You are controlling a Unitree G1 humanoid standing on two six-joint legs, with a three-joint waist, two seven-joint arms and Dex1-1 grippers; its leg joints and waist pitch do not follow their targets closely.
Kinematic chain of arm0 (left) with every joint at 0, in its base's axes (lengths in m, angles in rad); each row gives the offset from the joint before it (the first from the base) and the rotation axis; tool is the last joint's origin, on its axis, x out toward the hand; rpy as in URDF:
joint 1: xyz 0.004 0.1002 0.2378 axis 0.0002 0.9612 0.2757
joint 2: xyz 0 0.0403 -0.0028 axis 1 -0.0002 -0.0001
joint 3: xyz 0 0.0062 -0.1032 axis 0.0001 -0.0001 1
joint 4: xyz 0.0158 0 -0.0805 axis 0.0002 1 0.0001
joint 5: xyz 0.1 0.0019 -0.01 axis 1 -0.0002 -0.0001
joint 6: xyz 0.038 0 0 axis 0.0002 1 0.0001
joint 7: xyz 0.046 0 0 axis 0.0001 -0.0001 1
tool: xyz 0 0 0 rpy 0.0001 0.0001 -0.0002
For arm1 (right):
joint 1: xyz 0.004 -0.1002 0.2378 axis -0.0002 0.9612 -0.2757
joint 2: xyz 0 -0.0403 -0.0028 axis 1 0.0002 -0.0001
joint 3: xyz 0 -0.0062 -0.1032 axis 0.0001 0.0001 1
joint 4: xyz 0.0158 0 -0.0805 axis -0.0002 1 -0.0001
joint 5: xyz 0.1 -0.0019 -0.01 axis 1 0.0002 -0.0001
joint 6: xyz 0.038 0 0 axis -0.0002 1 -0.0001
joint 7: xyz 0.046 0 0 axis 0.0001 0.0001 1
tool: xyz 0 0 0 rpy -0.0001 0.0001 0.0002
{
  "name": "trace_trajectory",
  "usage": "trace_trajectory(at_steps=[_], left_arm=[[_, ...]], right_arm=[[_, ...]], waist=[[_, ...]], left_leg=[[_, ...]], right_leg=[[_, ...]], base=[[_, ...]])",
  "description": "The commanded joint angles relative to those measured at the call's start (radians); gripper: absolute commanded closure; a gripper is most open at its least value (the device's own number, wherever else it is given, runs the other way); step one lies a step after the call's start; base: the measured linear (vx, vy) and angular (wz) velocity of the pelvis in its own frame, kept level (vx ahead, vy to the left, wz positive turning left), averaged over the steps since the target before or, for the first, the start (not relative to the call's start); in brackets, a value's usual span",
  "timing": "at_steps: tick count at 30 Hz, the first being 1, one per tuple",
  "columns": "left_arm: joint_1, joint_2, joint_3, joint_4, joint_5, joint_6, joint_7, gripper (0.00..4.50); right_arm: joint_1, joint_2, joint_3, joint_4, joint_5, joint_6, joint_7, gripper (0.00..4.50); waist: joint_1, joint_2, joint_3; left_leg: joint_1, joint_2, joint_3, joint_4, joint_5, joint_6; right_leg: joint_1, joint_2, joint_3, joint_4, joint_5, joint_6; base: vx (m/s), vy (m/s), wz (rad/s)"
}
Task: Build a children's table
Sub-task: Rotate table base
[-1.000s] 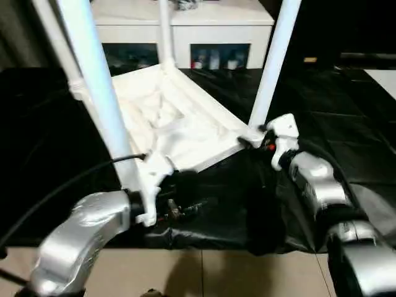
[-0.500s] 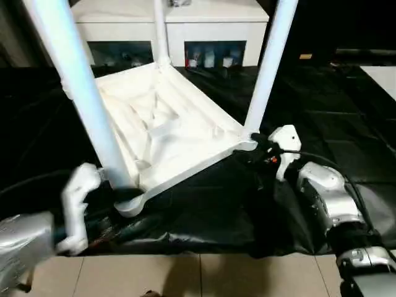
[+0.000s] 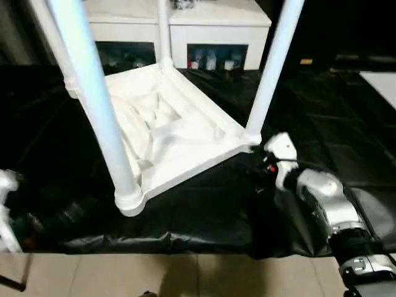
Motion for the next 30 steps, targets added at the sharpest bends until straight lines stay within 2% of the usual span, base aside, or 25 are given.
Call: trace_trajectory(at_steps=[1, 2, 4, 6, 7, 9, 14, 16, 18, 19, 20, 22, 23, 24, 27, 28, 29, 30], left_arm=[[-0.065, -0.025, -0.062, -0.017, 0.000, -0.019, 0.003, 0.06], [-0.070, -0.027, -0.067, -0.018, -0.002, -0.019, 0.002, 0.06], [-0.097, -0.037, -0.091, -0.021, -0.008, -0.017, -0.012, 0.06], [-0.191, -0.057, -0.182, 0.025, 0.017, -0.035, -0.035, 0.06], [-0.218, -0.064, -0.206, 0.053, 0.035, -0.052, -0.032, 0.06], [-0.272, -0.088, -0.258, 0.102, 0.076, -0.089, -0.025, 0.06], [-0.329, -0.125, -0.329, 0.102, 0.089, -0.091, -0.023, 0.06], [-0.355, -0.145, -0.388, 0.034, 0.056, -0.047, -0.040, 0.06], [-0.374, -0.149, -0.442, -0.041, -0.001, 0.009, -0.073, 0.06], [-0.377, -0.149, -0.447, -0.050, -0.009, 0.017, -0.076, 0.06], [-0.392, -0.152, -0.474, -0.098, -0.052, 0.060, -0.091, 0.06], [-0.415, -0.166, -0.501, -0.140, -0.087, 0.087, -0.097, 0.06], [-0.434, -0.177, -0.515, -0.152, -0.096, 0.095, -0.093, 0.06], [-0.453, -0.190, -0.529, -0.156, -0.094, 0.095, -0.088, 0.06], [-0.512, -0.239, -0.568, -0.136, -0.061, 0.080, -0.068, 0.06], [-0.528, -0.253, -0.577, -0.123, -0.048, 0.076, -0.060, 0.06], [-0.574, -0.282, -0.613, -0.061, 0.011, 0.051, -0.030, 0.06], [-0.589, -0.287, -0.629, -0.039, 0.030, 0.044, -0.015, 0.06]], right_arm=[[-0.035, 0.001, -0.001, 0.035, -0.032, 0.018, -0.060, 0.84], [-0.037, 0.002, -0.001, 0.038, -0.034, 0.019, -0.064, 0.84], [-0.044, 0.007, 0.001, 0.050, -0.039, 0.022, -0.081, 0.84], [-0.064, 0.020, 0.013, 0.094, -0.062, 0.023, -0.120, 0.84], [-0.068, 0.023, 0.016, 0.103, -0.069, 0.020, -0.125, 0.84], [-0.078, 0.037, 0.021, 0.118, -0.078, 0.017, -0.132, 0.84], [-0.105, 0.060, 0.030, 0.168, -0.097, 0.000, -0.152, 0.84], [-0.127, 0.076, 0.046, 0.209, -0.116, -0.013, -0.169, 0.84], [-0.148, 0.091, 0.053, 0.253, -0.130, -0.027, -0.181, 0.84], [-0.151, 0.093, 0.054, 0.258, -0.132, -0.028, -0.183, 0.84], [-0.162, 0.100, 0.058, 0.282, -0.140, -0.037, -0.190, 0.84], [-0.174, 0.110, 0.058, 0.304, -0.142, -0.046, -0.195, 0.84], [-0.182, 0.116, 0.058, 0.315, -0.142, -0.054, -0.197, 0.84], [-0.188, 0.123, 0.057, 0.323, -0.140, -0.058, -0.198, 0.84], [-0.209, 0.144, 0.056, 0.347, -0.138, -0.072, -0.196, 0.84], [-0.214, 0.149, 0.058, 0.354, -0.141, -0.076, -0.196, 0.84], [-0.223, 0.164, 0.061, 0.365, -0.145, -0.085, -0.195, 0.84], [-0.227, 0.170, 0.061, 0.371, -0.146, -0.091, -0.195, 0.84]], waist=[[-0.002, 0.015, -0.050], [0.000, 0.011, -0.054], [-0.001, 0.007, -0.056], [-0.001, 0.006, -0.057], [-0.001, 0.006, -0.057], [-0.002, 0.007, -0.059], [-0.003, 0.007, -0.066], [-0.003, 0.008, -0.066], [0.001, 0.013, -0.065], [0.002, 0.012, -0.063], [0.003, 0.010, -0.064], [0.005, 0.010, -0.066], [0.003, 0.005, -0.065], [0.003, 0.003, -0.068], [-0.004, 0.004, -0.065], [-0.004, 0.009, -0.065], [-0.007, 0.008, -0.063], [-0.008, 0.009, -0.065]], left_leg=[[0.027, 0.026, -0.005, -0.090, -0.219, -0.001], [0.029, 0.024, -0.004, -0.087, -0.214, -0.005], [0.020, 0.024, -0.005, -0.086, -0.187, 0.001], [0.022, 0.021, -0.003, -0.082, -0.156, 0.009], [0.023, 0.020, -0.002, -0.081, -0.165, 0.006], [0.022, 0.021, -0.002, -0.080, -0.152, 0.005], [0.020, 0.022, -0.003, -0.075, -0.101, 0.011], [0.019, 0.022, -0.003, -0.074, -0.101, 0.018], [0.025, 0.024, 0.000, -0.074, -0.126, 0.008], [0.026, 0.026, 0.001, -0.076, -0.137, 0.005], [0.024, 0.027, -0.001, -0.077, -0.137, 0.001], [0.024, 0.025, 0.000, -0.075, -0.109, -0.001], [0.018, 0.020, 0.000, -0.073, -0.085, 0.002], [0.016, 0.020, 0.001, -0.070, -0.075, 0.008], [0.015, 0.021, 0.000, -0.072, -0.093, 0.011], [0.017, 0.022, -0.001, -0.071, -0.103, 0.007], [0.017, 0.022, -0.001, -0.073, -0.119, 0.001], [0.020, 0.023, 0.000, -0.072, -0.127, 0.001]], right_leg=[[0.030, -0.063, 0.050, -0.079, -0.064, -0.224], [0.033, -0.067, 0.051, -0.077, -0.054, -0.232], [0.042, -0.069, 0.052, -0.073, -0.029, -0.228], [0.041, -0.068, 0.052, -0.072, -0.003, -0.231], [0.040, -0.068, 0.052, -0.073, -0.024, -0.232], [0.043, -0.069, 0.052, -0.071, -0.009, -0.230], [0.049, -0.069, 0.049, -0.060, 0.097, -0.252], [0.050, -0.069, 0.050, -0.060, 0.103, -0.256], [0.044, -0.071, 0.049, -0.062, 0.064, -0.272], [0.042, -0.070, 0.049, -0.062, 0.053, -0.273], [0.046, -0.071, 0.048, -0.060, 0.049, -0.272], [0.046, -0.068, 0.048, -0.056, 0.086, -0.274], [0.051, -0.066, 0.048, -0.054, 0.118, -0.272], [0.054, -0.069, 0.050, -0.053, 0.129, -0.270], [0.054, -0.069, 0.049, -0.058, 0.094, -0.264], [0.054, -0.070, 0.048, -0.059, 0.080, -0.264], [0.054, -0.069, 0.049, -0.062, 0.060, -0.259], [0.052, -0.069, 0.049, -0.065, 0.048, -0.256]], base=[[0.000, 0.000, 0.00], [0.000, 0.000, 0.00], [0.000, 0.000, 0.00], [0.000, 0.000, 0.00], [0.000, 0.000, 0.00], [0.000, 0.000, 0.00], [0.000, 0.000, 0.00], [0.000, 0.000, 0.00], [0.000, 0.000, 0.00], [0.000, 0.000, 0.00], [0.000, 0.000, 0.00], [0.000, 0.000, 0.00], [0.000, 0.000, 0.00], [0.000, 0.000, 0.00], [0.000, 0.000, 0.00], [0.000, 0.000, 0.00], [0.000, 0.000, 0.00], [0.000, 0.000, 0.00]])
